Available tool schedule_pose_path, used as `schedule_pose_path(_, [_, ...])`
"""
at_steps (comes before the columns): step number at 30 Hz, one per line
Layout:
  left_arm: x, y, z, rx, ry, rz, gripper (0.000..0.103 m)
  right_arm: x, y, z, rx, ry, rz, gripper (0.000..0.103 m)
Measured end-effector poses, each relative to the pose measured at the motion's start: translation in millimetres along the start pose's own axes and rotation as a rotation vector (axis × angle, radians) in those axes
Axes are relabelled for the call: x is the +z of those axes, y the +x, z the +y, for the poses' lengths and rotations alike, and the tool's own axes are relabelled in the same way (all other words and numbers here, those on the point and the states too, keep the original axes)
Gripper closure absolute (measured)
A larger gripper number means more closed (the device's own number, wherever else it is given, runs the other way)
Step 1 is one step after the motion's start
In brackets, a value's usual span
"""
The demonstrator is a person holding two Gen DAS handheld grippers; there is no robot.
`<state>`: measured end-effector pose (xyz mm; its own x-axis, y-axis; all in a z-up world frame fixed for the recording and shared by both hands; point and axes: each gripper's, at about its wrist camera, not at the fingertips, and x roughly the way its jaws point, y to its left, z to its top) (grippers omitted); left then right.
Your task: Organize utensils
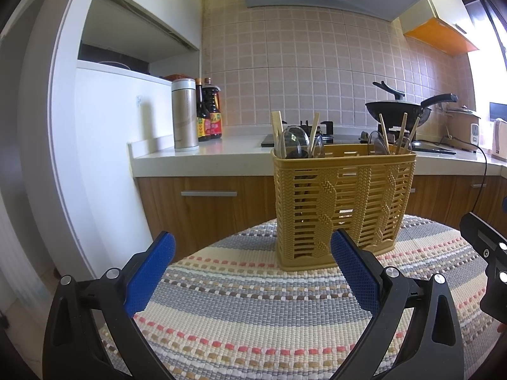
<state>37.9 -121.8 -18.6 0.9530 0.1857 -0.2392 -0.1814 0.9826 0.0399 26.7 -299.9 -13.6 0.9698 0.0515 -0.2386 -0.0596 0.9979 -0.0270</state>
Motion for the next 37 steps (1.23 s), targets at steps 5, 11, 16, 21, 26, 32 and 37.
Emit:
schedule_pose_path(5, [0.1,0.2,-0.4,-0.001,0.001,0.002,0.008,-0.2,0.1,0.6,0.003,-0.001,0.001,0.008])
schedule_pose_path(11, [-0.2,-2.3,-4.1,0.015,0.022,-0.005,0.008,-0.2,0.8,-1.1,0.006,0.004,0.006,0.008])
schedule_pose_path(16, [-0.3,-3.7,-5.6,0.017,0.032,-0.004,0.008,0.3,1.2,-0.5,0.008,-0.001,0.006,0.008])
schedule_pose_path(21, [0.2,-5.0,-4.6,0.017,0.026,-0.01,0.008,0.2,1.6,0.5,0.005,-0.009,0.007,0.008])
schedule_pose_path(26, [0.1,-5.6,-4.7,0.003,0.032,-0.012,0.008,0.0,2.2,-0.2,0.006,-0.002,0.008,0.008])
schedule_pose_path(32, [1.8,-4.6,0.0,-0.008,0.006,0.001,0.007,-0.2,3.2,-0.8,0.007,-0.001,0.011,0.008])
schedule_pose_path(37, [2.5,-1.8,4.8,-0.023,-0.018,0.012,0.008,-0.5,3.5,-1.3,0.007,-0.001,0.014,0.008])
